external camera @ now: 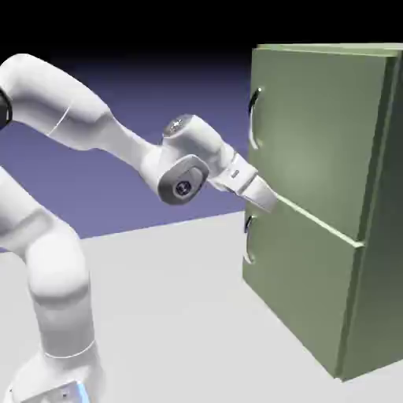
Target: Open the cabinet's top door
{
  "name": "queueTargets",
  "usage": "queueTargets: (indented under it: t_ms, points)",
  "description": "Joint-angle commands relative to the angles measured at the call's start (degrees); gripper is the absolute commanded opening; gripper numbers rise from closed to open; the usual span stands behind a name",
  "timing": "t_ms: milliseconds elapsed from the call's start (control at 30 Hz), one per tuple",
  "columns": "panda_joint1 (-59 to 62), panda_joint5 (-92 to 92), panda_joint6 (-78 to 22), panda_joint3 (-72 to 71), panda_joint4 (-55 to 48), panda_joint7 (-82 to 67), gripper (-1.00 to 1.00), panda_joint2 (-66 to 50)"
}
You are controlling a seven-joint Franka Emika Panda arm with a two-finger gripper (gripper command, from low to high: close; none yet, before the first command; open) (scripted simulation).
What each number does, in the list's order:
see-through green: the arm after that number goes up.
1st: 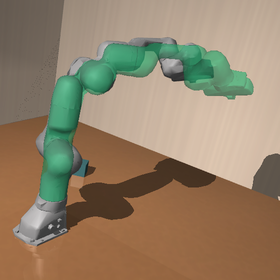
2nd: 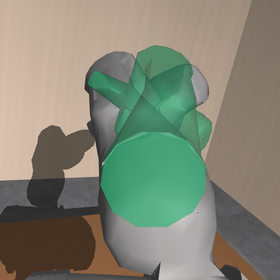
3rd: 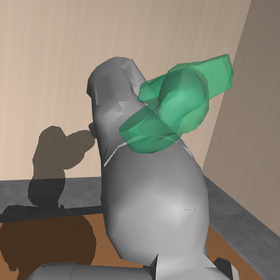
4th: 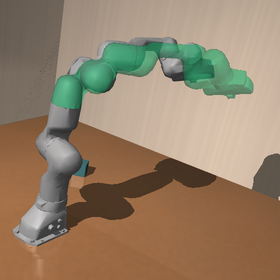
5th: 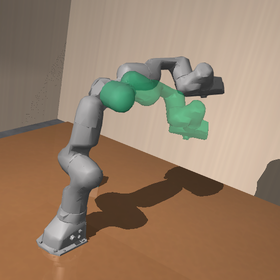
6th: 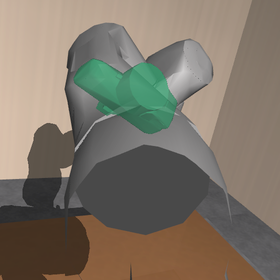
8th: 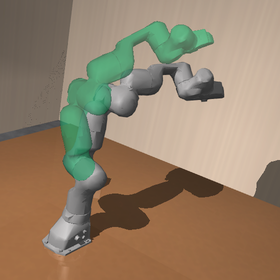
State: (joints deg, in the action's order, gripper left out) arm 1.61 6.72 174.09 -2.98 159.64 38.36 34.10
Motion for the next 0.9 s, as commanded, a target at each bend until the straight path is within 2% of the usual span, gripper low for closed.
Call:
queueTargets:
  t_ms: [0, 867]
  points:
    - [0.9, 2.5, 0.0, -1.1, -0.5, -1.5, 0.00, 0.5]
    - [23.0, 67.3, 0.9, -29.9, -13.6, -41.0, 0.00, 14.4]
